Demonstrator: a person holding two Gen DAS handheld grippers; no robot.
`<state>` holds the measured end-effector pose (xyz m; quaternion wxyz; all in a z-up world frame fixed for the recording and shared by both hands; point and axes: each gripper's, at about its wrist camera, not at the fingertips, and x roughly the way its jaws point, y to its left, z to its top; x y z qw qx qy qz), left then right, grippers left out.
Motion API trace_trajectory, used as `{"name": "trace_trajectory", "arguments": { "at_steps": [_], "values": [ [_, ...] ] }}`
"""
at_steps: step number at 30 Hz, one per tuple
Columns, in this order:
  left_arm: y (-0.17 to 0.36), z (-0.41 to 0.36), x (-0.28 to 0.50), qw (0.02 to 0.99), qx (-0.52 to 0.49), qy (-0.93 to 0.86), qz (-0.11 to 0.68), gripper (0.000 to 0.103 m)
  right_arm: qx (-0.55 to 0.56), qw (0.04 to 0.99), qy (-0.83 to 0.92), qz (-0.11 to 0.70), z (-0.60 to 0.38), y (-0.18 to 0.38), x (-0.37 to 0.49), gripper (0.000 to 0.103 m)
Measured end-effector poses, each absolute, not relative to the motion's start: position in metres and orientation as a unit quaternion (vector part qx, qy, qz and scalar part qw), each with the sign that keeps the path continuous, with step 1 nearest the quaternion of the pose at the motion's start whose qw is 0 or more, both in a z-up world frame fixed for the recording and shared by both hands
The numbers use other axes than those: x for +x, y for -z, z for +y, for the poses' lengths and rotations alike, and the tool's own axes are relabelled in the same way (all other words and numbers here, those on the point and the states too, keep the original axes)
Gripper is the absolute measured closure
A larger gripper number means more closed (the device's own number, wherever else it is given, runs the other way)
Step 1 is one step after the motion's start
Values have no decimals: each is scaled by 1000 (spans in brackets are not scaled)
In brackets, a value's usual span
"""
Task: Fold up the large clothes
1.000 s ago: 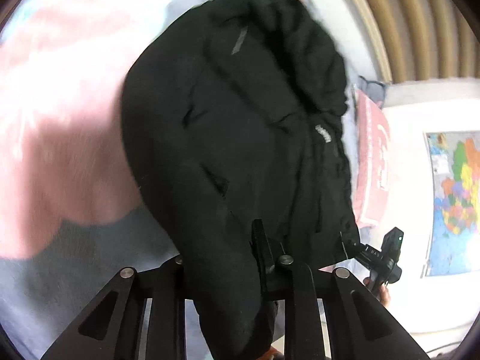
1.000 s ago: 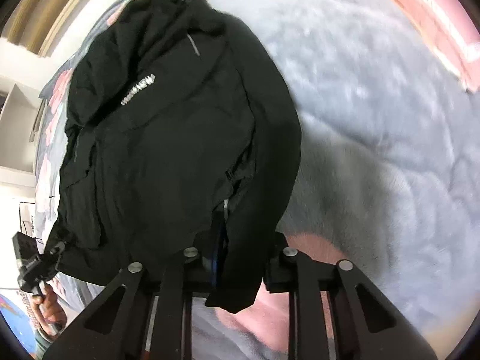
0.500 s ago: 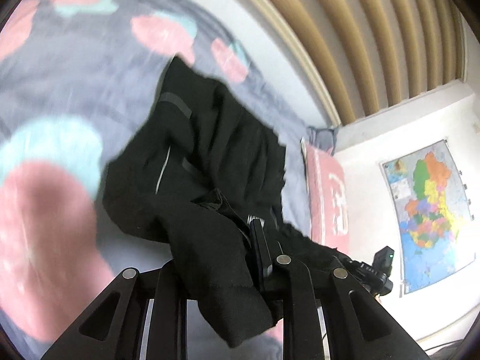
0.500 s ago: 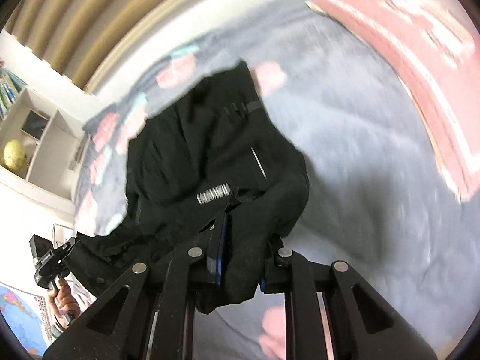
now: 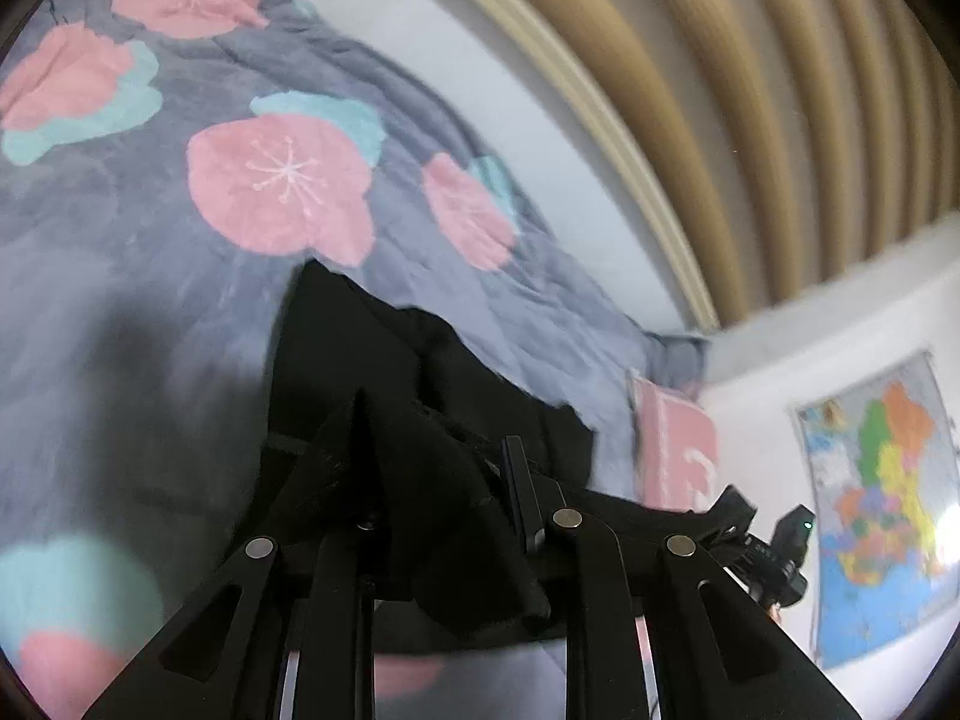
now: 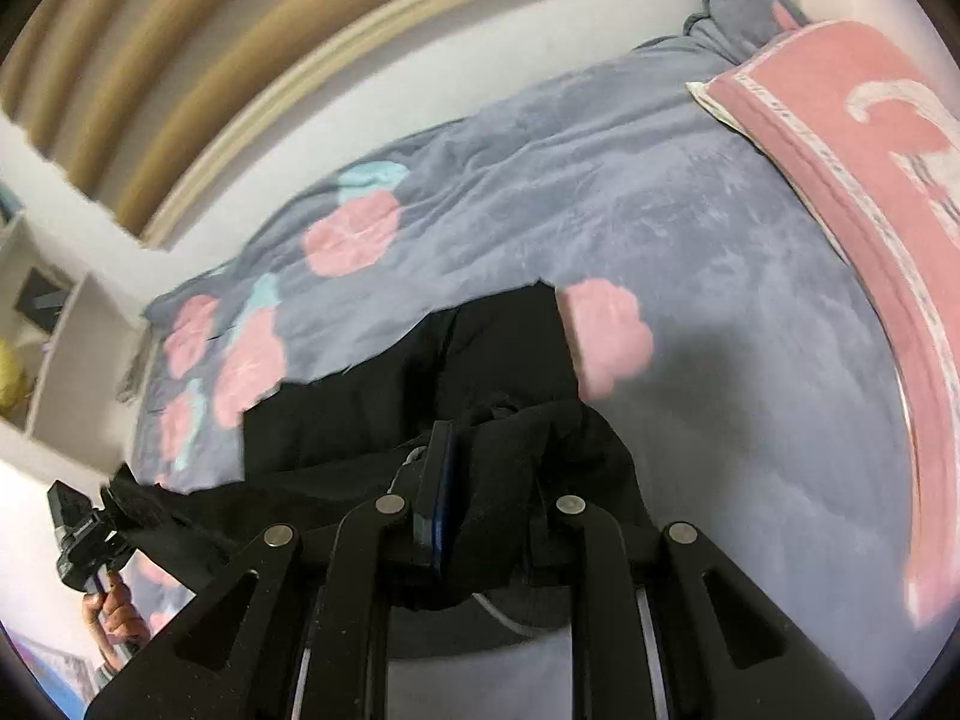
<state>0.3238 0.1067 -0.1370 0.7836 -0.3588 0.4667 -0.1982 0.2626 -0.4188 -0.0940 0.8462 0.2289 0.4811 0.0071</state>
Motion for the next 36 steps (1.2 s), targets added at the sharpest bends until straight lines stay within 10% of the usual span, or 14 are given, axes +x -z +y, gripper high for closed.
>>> {"name": "trace_trajectory", "arguments": {
  "at_steps": [13, 25, 36],
  "values": [
    [284, 70, 408, 751, -349, 142, 542, 81, 142, 795, 42, 588, -392, 248, 405, 78],
    [241, 82, 404, 747, -276, 209, 568, 70, 174, 788, 26, 590, -406, 231, 399, 77],
    [166, 161, 346, 791, -247, 190, 526, 40, 183, 830, -18, 526, -423, 150, 343, 33]
  ]
}}
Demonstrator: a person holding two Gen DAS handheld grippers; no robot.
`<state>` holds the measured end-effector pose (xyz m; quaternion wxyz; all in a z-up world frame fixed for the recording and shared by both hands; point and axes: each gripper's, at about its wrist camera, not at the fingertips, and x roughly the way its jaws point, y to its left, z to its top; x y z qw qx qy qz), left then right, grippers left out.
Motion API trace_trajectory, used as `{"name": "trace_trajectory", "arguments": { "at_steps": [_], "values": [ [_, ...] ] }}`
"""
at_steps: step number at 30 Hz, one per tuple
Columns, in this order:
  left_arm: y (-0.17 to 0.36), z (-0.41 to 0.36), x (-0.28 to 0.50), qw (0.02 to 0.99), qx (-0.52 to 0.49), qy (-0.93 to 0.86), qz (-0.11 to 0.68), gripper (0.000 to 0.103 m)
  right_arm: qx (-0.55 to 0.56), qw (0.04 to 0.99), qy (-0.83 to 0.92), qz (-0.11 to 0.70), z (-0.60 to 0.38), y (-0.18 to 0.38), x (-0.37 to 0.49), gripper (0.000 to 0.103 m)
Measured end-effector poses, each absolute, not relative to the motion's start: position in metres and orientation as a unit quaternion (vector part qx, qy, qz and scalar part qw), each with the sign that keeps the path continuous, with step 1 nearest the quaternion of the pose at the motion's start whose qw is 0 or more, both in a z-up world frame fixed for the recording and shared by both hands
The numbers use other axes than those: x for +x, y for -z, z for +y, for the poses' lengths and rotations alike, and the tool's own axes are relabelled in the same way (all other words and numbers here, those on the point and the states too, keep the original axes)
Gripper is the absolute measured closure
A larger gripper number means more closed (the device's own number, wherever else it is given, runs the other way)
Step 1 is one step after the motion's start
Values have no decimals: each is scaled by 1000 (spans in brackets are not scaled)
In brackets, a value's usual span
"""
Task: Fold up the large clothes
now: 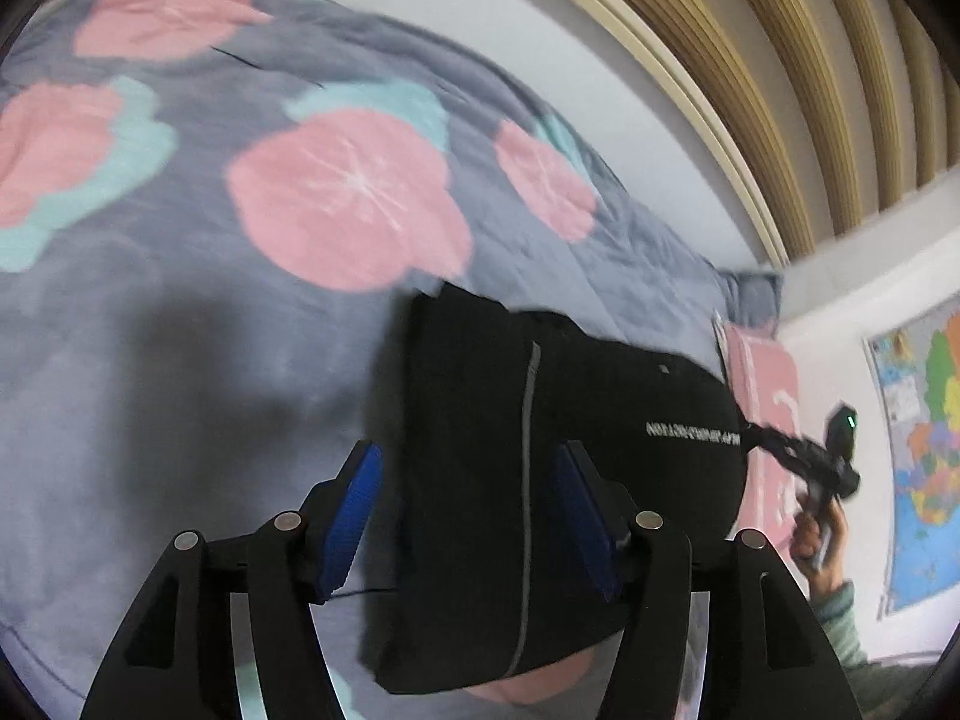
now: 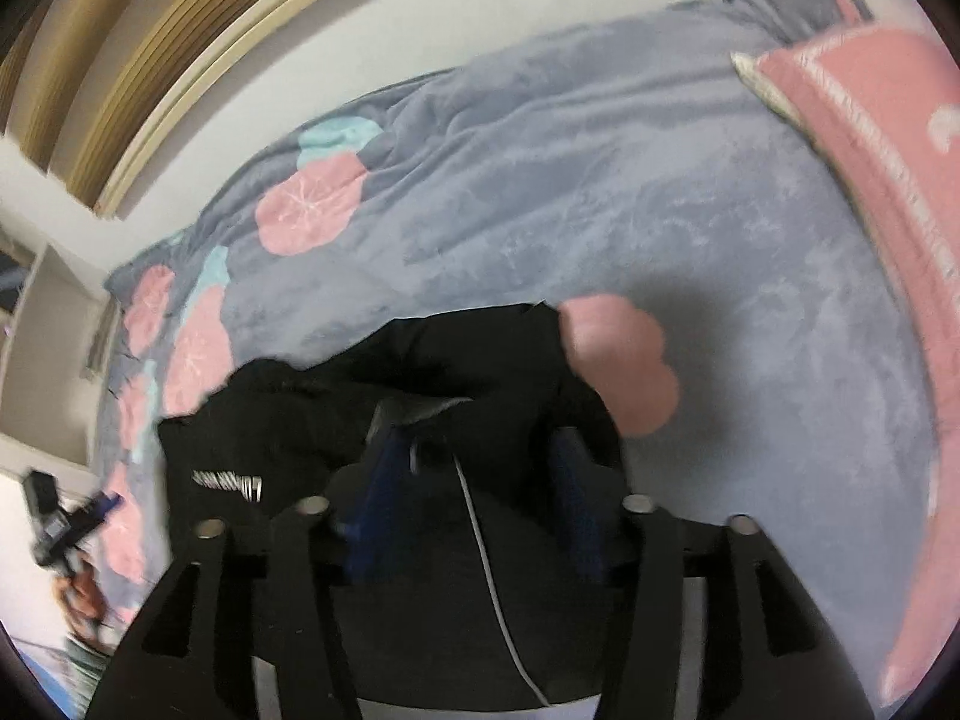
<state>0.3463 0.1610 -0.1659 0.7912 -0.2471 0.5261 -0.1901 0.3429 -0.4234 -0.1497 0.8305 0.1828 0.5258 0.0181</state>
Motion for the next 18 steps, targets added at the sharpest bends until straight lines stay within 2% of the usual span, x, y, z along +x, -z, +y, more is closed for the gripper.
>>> {"name": "trace_trajectory", "arguments": {
  "at_steps": [2, 8, 12, 18],
  "values": [
    [169, 162, 349, 793, -250, 183, 524, 40, 158, 837, -16, 524, -420, 151, 342, 28],
    [202, 119, 375, 796, -197, 172, 546, 40, 105, 841, -21, 530, -412, 180, 362, 28],
    [222, 109, 394, 788, -212, 181, 548, 40, 63, 841, -23, 536, -413, 206, 385, 28],
    [250, 108, 419, 776, -235, 165, 562, 40, 76, 826, -49, 557, -421, 250, 418, 28]
  ]
}}
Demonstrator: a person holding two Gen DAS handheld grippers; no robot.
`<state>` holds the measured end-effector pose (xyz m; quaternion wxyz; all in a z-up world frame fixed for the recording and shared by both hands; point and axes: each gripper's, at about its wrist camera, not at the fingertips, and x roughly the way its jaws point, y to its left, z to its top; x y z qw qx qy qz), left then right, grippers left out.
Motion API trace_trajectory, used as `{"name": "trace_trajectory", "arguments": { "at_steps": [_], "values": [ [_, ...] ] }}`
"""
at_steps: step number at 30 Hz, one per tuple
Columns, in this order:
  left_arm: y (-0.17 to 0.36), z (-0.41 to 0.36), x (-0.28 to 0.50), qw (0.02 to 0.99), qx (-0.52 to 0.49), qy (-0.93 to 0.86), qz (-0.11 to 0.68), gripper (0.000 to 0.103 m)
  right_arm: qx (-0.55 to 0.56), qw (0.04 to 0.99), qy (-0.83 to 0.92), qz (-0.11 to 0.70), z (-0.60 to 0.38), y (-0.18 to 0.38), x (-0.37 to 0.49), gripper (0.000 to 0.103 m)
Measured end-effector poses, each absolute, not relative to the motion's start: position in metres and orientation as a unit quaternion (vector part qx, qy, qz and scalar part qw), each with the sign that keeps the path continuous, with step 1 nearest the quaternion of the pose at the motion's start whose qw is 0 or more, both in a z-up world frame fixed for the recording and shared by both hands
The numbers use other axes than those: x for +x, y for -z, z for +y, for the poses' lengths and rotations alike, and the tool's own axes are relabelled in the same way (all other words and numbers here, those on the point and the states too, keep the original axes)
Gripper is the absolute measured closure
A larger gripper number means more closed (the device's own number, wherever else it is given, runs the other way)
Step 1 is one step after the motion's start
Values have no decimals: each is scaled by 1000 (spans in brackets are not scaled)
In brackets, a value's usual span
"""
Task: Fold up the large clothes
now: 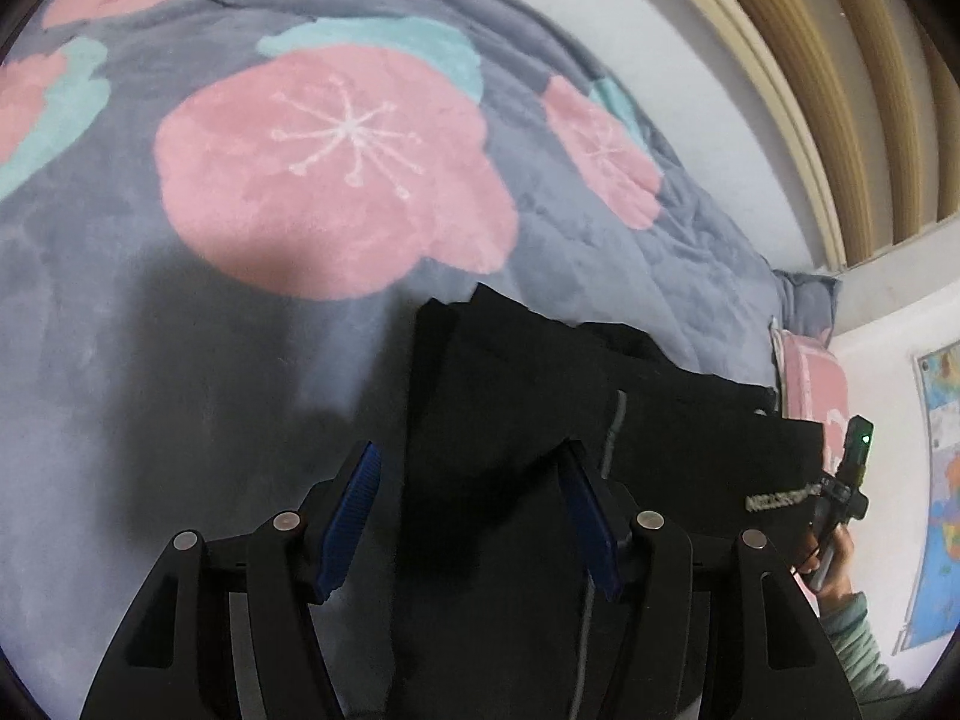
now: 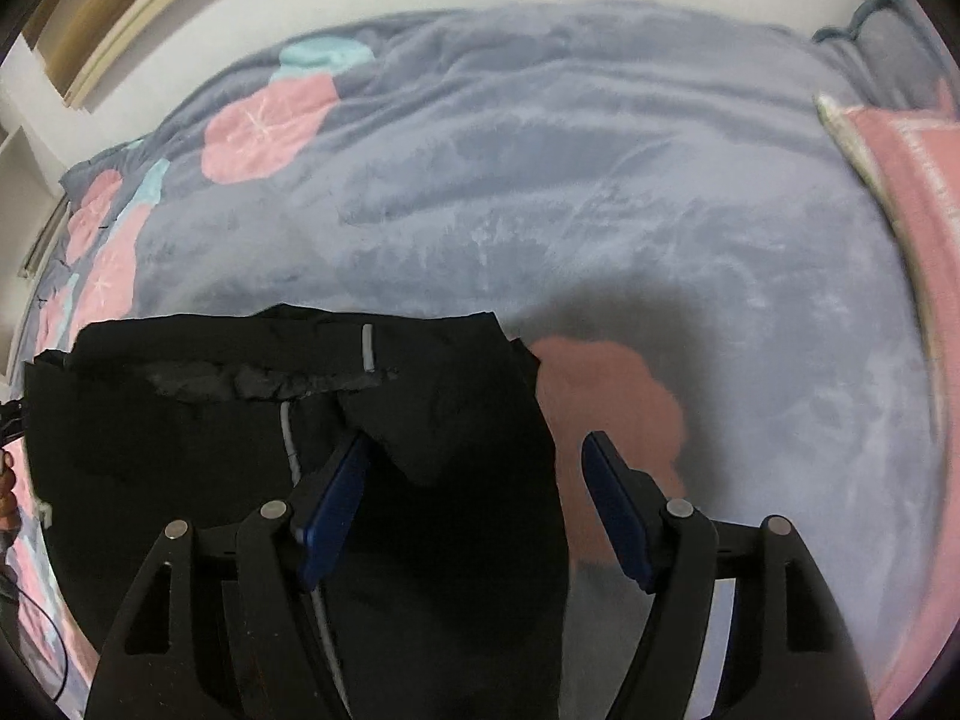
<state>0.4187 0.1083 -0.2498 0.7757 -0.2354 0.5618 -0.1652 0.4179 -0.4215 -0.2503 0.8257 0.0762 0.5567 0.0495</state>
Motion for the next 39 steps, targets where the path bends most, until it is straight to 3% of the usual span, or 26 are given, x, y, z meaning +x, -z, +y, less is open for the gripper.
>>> {"name": "trace_trajectory", "arguments": {
  "at_steps": [2, 6, 7, 8, 9, 17, 22, 25, 29, 35, 37, 39],
  "values": [
    [257, 107, 424, 769, -237, 167, 570, 40, 88, 821, -59, 561, -421, 259, 421, 28],
    [261, 102, 427, 763, -254, 187, 564, 43, 69, 834, -54, 545, -413, 257, 415, 59],
    [258, 99, 424, 773, -247, 188, 553, 53, 50, 840, -47, 539, -409, 253, 411, 66],
    [256, 97, 422, 778, -237, 184, 552, 83, 30, 844, -37, 534, -406, 250, 406, 78],
    [253, 95, 419, 780, -229, 179, 554, 89, 16, 849, -30, 528, -404, 245, 401, 87],
    [174, 112, 377, 835, -242, 164, 465, 92, -45, 897, 16, 439, -393, 161, 366, 88],
    [128, 99, 410, 875, -218, 141, 410, 92, -69, 912, 56, 400, -385, 127, 401, 89],
    [145, 94, 445, 874, -207, 116, 424, 92, -42, 904, 72, 418, -394, 143, 440, 89],
    [216, 88, 480, 841, -214, 71, 492, 92, -58, 867, 84, 488, -390, 213, 486, 89],
    [282, 85, 489, 814, -232, 59, 530, 86, -66, 836, 70, 541, -383, 287, 492, 86],
    [285, 82, 493, 813, -220, 66, 534, 83, -62, 836, 69, 541, -385, 288, 491, 84],
    [282, 85, 493, 810, -221, 79, 538, 81, -54, 835, 67, 544, -391, 284, 490, 71]
  ]
}}
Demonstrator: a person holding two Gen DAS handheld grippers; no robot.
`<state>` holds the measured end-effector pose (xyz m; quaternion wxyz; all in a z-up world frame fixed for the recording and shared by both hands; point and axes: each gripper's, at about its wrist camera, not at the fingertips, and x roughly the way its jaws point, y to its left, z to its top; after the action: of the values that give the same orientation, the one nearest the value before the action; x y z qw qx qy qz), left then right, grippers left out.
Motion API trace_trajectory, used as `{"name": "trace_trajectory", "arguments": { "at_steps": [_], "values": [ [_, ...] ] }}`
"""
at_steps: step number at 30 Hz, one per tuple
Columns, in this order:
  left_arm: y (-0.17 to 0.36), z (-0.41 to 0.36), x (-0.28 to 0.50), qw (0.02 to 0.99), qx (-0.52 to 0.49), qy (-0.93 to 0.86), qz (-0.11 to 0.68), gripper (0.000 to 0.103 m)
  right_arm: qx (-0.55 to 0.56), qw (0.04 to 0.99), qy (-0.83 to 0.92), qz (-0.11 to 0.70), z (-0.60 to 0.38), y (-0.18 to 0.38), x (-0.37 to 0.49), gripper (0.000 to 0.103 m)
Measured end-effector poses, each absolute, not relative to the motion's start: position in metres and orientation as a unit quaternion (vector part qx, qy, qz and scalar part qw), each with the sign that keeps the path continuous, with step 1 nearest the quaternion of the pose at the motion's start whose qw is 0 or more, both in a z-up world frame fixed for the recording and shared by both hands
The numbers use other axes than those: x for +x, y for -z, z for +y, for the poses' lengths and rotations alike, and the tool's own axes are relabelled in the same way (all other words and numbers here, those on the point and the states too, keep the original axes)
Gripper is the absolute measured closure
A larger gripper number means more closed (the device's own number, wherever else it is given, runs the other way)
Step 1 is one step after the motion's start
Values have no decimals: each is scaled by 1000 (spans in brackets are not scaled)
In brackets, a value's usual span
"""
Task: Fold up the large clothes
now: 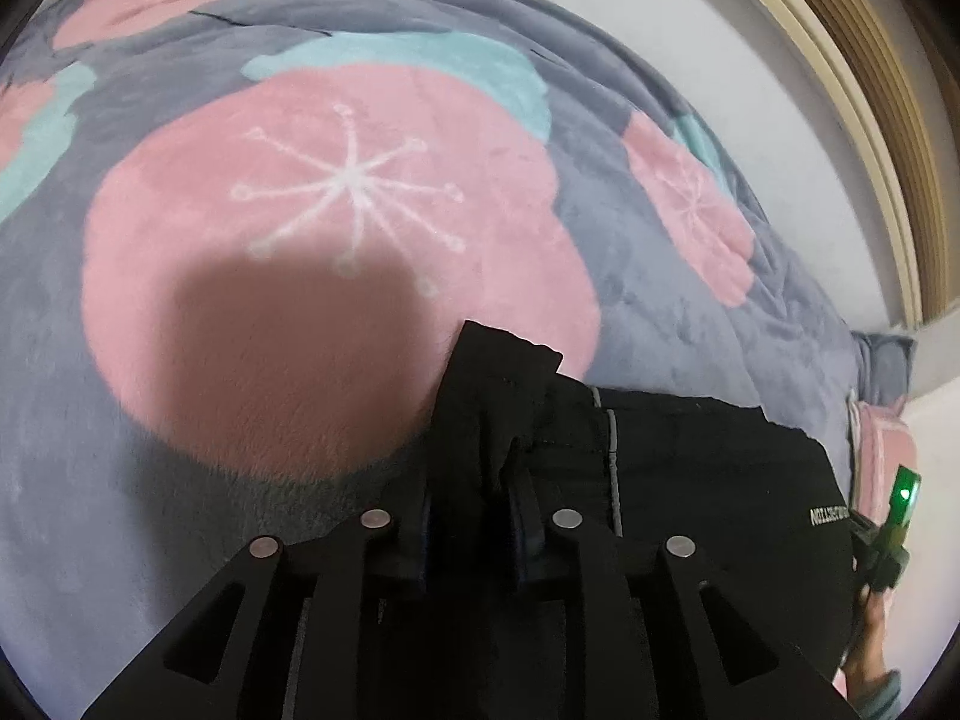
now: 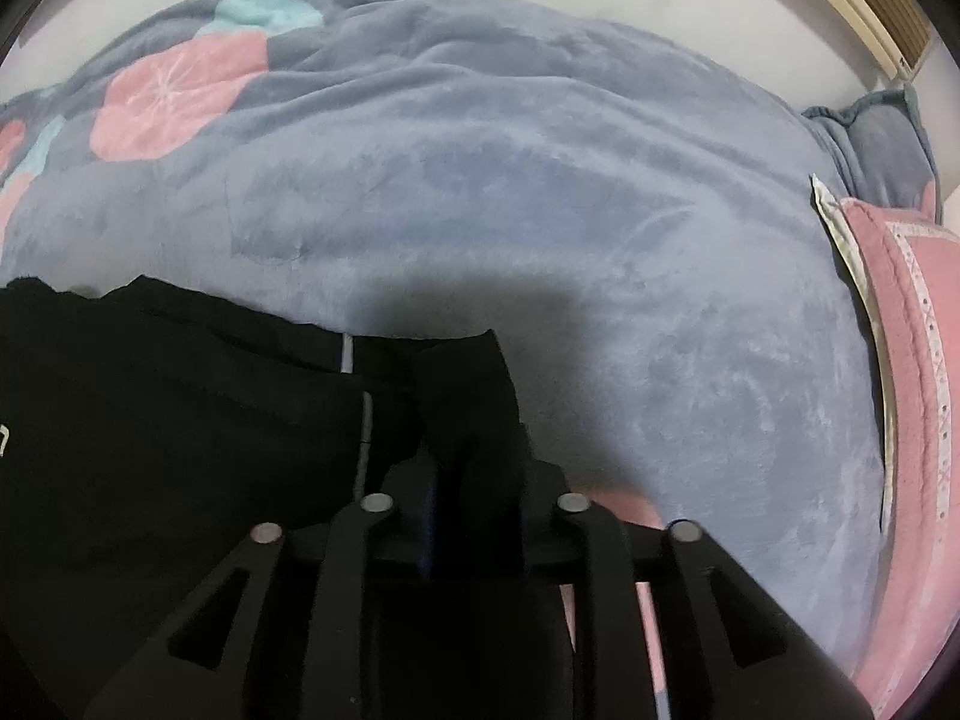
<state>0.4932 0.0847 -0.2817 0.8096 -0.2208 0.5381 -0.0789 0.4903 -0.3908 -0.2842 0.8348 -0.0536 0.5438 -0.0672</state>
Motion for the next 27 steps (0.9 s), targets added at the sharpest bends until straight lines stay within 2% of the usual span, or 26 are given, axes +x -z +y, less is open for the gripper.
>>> {"name": "trace_trajectory", "arguments": {
  "at_steps": [3, 6, 10, 14, 19, 23, 27],
  "values": [
    [273, 99, 493, 791, -251, 105, 548, 80, -40, 835, 73, 543, -401, 267, 479, 55],
    [245, 126, 479, 789, -281, 107, 535, 69, -17, 853, 63, 518, -409, 232, 451, 51],
    [200, 139, 451, 819, -246, 97, 509, 68, -9, 873, 45, 486, -404, 186, 402, 37],
    [158, 120, 405, 843, -197, 115, 487, 68, 0, 875, 5, 483, -373, 162, 350, 37],
    [142, 39, 337, 835, -159, 197, 489, 67, 16, 862, -57, 504, -313, 163, 306, 37],
    [156, -28, 301, 832, -104, 217, 499, 67, 16, 855, -72, 513, -278, 180, 293, 37],
    [194, -59, 297, 818, -91, 197, 533, 67, 21, 839, -68, 539, -267, 212, 300, 37]
  ]
}}
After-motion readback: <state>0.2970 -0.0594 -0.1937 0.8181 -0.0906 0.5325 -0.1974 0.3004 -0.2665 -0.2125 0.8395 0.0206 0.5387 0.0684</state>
